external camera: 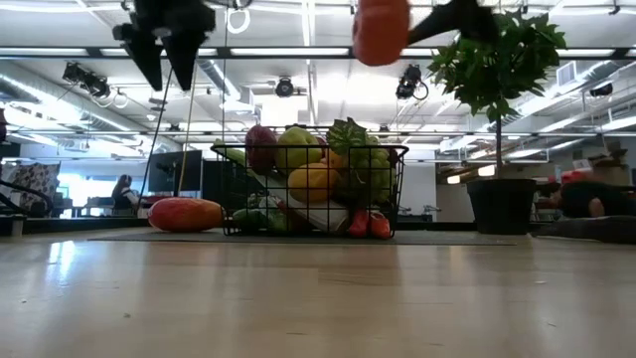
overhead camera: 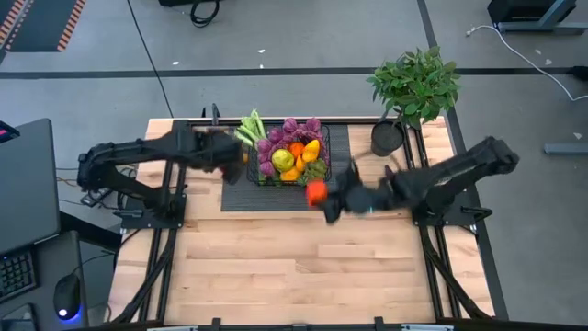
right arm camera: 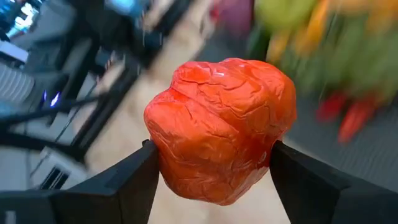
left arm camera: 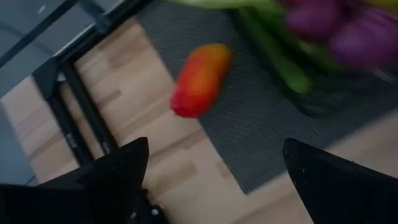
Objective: Build produce basket
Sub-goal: Put the squash into the wire basket
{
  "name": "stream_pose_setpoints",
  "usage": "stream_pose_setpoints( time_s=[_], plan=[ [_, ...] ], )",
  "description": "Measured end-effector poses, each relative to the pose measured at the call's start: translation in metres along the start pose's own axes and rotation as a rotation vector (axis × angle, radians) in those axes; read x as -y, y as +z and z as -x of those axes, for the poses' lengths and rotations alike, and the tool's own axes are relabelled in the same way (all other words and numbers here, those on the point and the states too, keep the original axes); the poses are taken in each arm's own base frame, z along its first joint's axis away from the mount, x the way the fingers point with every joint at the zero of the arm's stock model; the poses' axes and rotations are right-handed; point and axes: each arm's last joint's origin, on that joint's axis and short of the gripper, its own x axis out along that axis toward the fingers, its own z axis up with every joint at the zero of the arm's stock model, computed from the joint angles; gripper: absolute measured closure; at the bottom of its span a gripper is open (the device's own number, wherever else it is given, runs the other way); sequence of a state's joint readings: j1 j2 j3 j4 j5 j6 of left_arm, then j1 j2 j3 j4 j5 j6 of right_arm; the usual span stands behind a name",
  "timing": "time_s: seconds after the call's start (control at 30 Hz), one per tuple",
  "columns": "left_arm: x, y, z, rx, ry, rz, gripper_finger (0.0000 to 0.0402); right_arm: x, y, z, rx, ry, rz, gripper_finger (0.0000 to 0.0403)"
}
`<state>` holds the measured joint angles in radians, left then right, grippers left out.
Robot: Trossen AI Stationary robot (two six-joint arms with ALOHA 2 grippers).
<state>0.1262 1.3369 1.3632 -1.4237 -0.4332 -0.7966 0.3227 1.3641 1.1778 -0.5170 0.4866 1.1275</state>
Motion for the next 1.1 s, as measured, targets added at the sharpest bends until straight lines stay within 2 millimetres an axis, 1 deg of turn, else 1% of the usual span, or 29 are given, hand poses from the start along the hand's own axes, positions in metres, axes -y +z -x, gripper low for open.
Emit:
stream_pose_setpoints(
  time_s=[0.1, 0.2, 0.3, 0.4, 0.47, 0.6, 0.67, 0.73, 0.83, 0.97, 1.1],
  plan=[
    [-0.014, 0.012, -0.011, -0.035, 0.051, 0.032, 0.0024, 0.012, 0.038, 0.005, 0.095, 0.010, 0.083, 0.0119],
    [-0.026, 0.023, -0.021, -0.063, 0.096, 0.090, 0.0024, 0.024, 0.067, 0.005, 0.173, -0.004, 0.195, 0.0118],
    [-0.035, 0.029, -0.028, -0.084, 0.133, 0.135, 0.0024, 0.036, 0.085, 0.001, 0.197, -0.036, 0.275, 0.0118],
    [-0.040, 0.035, -0.036, -0.104, 0.153, 0.159, 0.0024, 0.046, 0.098, -0.007, 0.175, -0.025, 0.306, 0.0117],
    [-0.041, 0.039, -0.043, -0.124, 0.168, 0.146, 0.0024, 0.052, 0.103, -0.012, 0.150, -0.023, 0.317, 0.0117],
    [-0.041, 0.048, -0.061, -0.189, 0.184, 0.050, 0.0024, 0.061, 0.112, -0.022, 0.158, -0.065, 0.314, 0.0117],
    [-0.039, 0.051, -0.069, -0.218, 0.195, 0.005, 0.0024, 0.063, 0.117, -0.026, 0.175, -0.069, 0.307, 0.0115],
    [-0.037, 0.052, -0.074, -0.233, 0.203, -0.004, 0.0024, 0.066, 0.118, -0.030, 0.174, -0.081, 0.295, 0.0110],
    [-0.036, 0.053, -0.077, -0.239, 0.203, -0.012, 0.0024, 0.064, 0.119, -0.038, 0.186, -0.074, 0.304, 0.0099],
    [-0.036, 0.052, -0.076, -0.239, 0.204, -0.012, 0.0024, 0.064, 0.118, -0.053, 0.190, -0.071, 0.309, 0.0084],
    [-0.036, 0.055, -0.077, -0.221, 0.195, -0.068, 0.0024, 0.065, 0.115, -0.070, 0.180, -0.078, 0.303, 0.0076]
  ],
)
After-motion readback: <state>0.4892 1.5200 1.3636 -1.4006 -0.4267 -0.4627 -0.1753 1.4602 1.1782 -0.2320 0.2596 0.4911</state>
